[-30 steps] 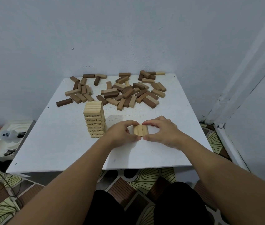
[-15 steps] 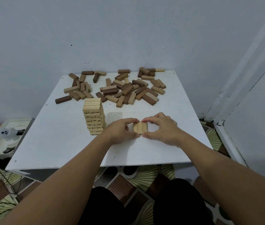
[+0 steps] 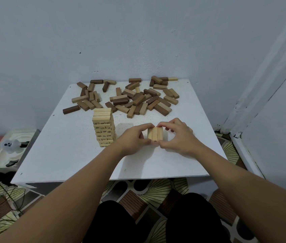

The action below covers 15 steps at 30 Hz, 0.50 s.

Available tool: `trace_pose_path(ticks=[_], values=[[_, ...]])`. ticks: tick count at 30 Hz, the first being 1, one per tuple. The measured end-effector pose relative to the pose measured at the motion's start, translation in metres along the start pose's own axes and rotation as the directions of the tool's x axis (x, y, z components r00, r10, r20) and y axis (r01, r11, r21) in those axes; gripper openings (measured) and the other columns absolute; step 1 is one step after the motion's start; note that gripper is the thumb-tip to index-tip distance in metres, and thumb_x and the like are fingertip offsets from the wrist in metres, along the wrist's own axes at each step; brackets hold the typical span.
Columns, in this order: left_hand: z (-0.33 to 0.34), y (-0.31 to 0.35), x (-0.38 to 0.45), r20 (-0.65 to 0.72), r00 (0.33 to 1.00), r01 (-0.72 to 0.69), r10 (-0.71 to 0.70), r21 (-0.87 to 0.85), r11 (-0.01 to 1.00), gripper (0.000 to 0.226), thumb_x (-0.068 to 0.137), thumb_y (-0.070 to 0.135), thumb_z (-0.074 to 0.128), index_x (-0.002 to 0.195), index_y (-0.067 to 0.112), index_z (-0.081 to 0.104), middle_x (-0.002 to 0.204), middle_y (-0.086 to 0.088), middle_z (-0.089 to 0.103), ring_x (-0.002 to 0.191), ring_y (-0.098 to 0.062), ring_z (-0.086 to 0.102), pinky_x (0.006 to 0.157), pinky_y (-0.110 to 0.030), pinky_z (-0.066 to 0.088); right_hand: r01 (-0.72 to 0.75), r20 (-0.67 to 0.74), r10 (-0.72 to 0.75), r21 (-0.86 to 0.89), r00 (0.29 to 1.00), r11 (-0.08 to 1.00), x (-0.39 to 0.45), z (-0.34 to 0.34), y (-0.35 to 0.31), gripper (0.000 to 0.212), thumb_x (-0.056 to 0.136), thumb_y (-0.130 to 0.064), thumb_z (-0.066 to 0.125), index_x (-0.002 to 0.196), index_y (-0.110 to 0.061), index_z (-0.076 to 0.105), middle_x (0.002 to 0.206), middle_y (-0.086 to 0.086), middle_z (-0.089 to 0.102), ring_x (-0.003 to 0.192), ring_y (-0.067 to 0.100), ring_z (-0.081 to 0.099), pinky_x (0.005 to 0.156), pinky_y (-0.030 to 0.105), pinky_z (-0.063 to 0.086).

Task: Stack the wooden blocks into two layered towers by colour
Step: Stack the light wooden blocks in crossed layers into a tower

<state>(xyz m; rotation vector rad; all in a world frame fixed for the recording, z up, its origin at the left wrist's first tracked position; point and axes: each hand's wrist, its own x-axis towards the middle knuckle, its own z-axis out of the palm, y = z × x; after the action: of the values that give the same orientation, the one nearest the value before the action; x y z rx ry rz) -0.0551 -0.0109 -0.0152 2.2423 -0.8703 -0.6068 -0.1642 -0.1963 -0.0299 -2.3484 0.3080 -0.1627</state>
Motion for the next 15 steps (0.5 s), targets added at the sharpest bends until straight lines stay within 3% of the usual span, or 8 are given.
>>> trace_pose_path(ticks=[9,12,14,15], values=[[-0.043,0.052,-0.014,-0.190,0.975,-0.102,0.115,0.077,0.992,0.054,0.096,0.030,0.072,0.146,0.038,0.051,0.078,0.006,0.051,0.070,-0.013,0.049,0.060,-0.027,0.036,0.124,-0.136,-0.112,0.089,0.984,0.988,0.009,-0.043,-0.047,0.051,0.070,-0.045,0.077,0.118,-0.053,0.062,0.109,-0.012,0.050,0.109,0.005,0.049,0.112,0.051,0.037],[-0.067,0.063,-0.024,-0.201,0.972,-0.098,0.123,0.129,0.987,0.056,0.096,0.028,0.072,0.148,0.033,0.051,0.076,0.010,0.049,0.067,-0.005,0.047,0.059,-0.023,0.035,0.172,-0.157,-0.150,0.134,0.976,0.976,0.013,-0.047,-0.064,0.050,0.067,-0.046,0.077,0.114,-0.055,0.063,0.108,-0.012,0.048,0.103,-0.005,0.050,0.110,0.038,0.040],[-0.084,0.067,-0.033,-0.204,0.971,-0.096,0.125,0.147,0.985,0.056,0.096,0.028,0.073,0.147,0.033,0.053,0.075,0.015,0.048,0.066,-0.003,0.048,0.054,-0.015,0.034,0.198,-0.145,-0.173,0.181,0.974,0.963,0.018,-0.046,-0.076,0.049,0.072,-0.035,0.083,0.115,-0.051,0.066,0.109,-0.009,0.048,0.102,-0.006,0.052,0.098,0.022,0.044],[-0.092,0.068,-0.038,-0.203,0.972,-0.089,0.118,0.147,0.985,0.056,0.095,0.028,0.074,0.147,0.034,0.053,0.075,0.015,0.048,0.065,-0.002,0.050,0.052,-0.013,0.035,0.209,-0.138,-0.184,0.195,0.973,0.958,0.021,-0.043,-0.082,0.050,0.072,-0.034,0.084,0.116,-0.049,0.067,0.109,-0.009,0.048,0.105,-0.005,0.053,0.096,0.020,0.046]])
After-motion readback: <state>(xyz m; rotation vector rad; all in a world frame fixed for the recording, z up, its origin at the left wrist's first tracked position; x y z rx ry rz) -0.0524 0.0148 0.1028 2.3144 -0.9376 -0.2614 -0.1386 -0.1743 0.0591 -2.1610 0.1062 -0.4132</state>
